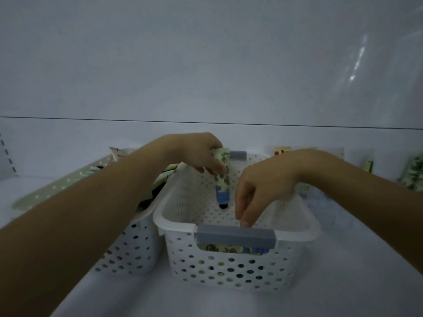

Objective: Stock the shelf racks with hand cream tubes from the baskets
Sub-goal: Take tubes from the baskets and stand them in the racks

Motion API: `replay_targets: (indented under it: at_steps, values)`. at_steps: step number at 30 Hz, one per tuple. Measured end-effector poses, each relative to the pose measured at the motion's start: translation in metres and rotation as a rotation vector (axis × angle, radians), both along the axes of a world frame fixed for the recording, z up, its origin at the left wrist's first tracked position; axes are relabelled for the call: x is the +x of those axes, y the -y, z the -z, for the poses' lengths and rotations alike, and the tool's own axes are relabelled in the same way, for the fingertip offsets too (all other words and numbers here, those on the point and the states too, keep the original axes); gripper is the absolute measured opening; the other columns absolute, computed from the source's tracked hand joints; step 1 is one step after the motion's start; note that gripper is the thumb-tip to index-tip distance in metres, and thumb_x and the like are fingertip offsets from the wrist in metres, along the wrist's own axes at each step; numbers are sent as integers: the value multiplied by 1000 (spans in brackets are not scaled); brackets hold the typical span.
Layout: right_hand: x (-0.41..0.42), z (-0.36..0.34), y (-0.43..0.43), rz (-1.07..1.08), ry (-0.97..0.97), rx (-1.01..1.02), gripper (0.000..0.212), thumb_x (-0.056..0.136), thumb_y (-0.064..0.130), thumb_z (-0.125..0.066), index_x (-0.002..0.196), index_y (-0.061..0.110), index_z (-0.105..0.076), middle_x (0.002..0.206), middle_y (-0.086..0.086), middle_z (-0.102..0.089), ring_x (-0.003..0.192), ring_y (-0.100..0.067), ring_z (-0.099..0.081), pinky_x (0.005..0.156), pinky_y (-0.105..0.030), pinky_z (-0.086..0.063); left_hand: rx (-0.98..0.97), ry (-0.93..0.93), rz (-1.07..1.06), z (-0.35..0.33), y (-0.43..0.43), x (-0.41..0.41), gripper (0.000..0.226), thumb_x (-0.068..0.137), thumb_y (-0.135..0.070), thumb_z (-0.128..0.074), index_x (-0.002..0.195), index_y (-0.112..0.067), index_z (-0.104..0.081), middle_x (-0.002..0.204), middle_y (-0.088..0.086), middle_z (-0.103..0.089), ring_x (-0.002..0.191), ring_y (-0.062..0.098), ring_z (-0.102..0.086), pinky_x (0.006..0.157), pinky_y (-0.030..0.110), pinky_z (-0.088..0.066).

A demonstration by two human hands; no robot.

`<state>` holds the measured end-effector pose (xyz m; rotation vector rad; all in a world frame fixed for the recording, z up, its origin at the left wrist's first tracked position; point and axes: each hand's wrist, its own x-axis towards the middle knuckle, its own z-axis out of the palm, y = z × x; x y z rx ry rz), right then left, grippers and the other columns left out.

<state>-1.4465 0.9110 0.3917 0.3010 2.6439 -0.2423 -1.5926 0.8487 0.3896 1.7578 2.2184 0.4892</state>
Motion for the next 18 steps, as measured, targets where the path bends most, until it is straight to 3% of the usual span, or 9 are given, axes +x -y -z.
replay_targets:
  at_steps: [4, 7, 9, 11, 15, 17, 18]
  values:
    - [-16, 17, 16, -56, 146, 34, 17, 89, 33, -59, 101, 21, -59, 93, 8, -61, 96, -12, -59, 86, -24, -44, 132, 206, -82, 0, 5, -6, 12, 84, -20, -66, 81, -11, -59, 87, 4, -67, 74, 10, -64, 78, 27, -55]
    - [-23, 26, 15, -52, 144, 34, 25, 90, 29, -58, 110, 15, -57, 96, 3, -57, 94, -14, -55, 84, -28, -45, 199, 271, -129, 2, 5, -6, 12, 85, -18, -65, 82, -11, -56, 83, 3, -66, 72, 11, -64, 75, 28, -55]
    - [-23, 26, 10, -28, 89, 35, 30, 89, 29, -59, 115, 13, -58, 100, 1, -59, 93, -13, -56, 84, -27, -46, 239, 298, -153, 3, 4, -4, 16, 84, -18, -65, 90, -10, -53, 82, 4, -65, 70, 12, -64, 75, 29, -55]
    - [-22, 27, 5, -5, 43, 35, 29, 88, 29, -60, 113, 14, -55, 91, 5, -56, 84, -11, -54, 74, -23, -45, 286, 328, -182, 2, 4, -2, 26, 84, -17, -66, 102, -9, -50, 81, 2, -63, 69, 13, -63, 75, 31, -54]
    - [-18, 28, 0, 12, -128, 27, 22, 83, 21, -67, 89, 19, -46, 79, 6, -45, 68, -10, -45, 60, -23, -41, 451, 378, -244, 0, 5, -2, 44, 82, -17, -68, 116, -11, -42, 81, -1, -59, 69, 14, -61, 75, 33, -53]
    - [-11, 20, -2, 15, -296, -87, 24, 82, 20, -68, 82, 18, -45, 77, 0, -48, 65, -11, -46, 57, -22, -44, 547, 377, -280, -2, 5, -5, 49, 82, -16, -68, 122, -9, -40, 81, -1, -58, 70, 16, -60, 75, 35, -53]
    - [-5, 14, -3, 33, -384, -188, 20, 83, 19, -68, 88, 12, -50, 82, -9, -54, 68, -13, -51, 60, -23, -48, 591, 369, -293, -3, 5, -6, 51, 82, -16, -68, 124, -9, -40, 82, 0, -57, 71, 18, -60, 74, 35, -52]
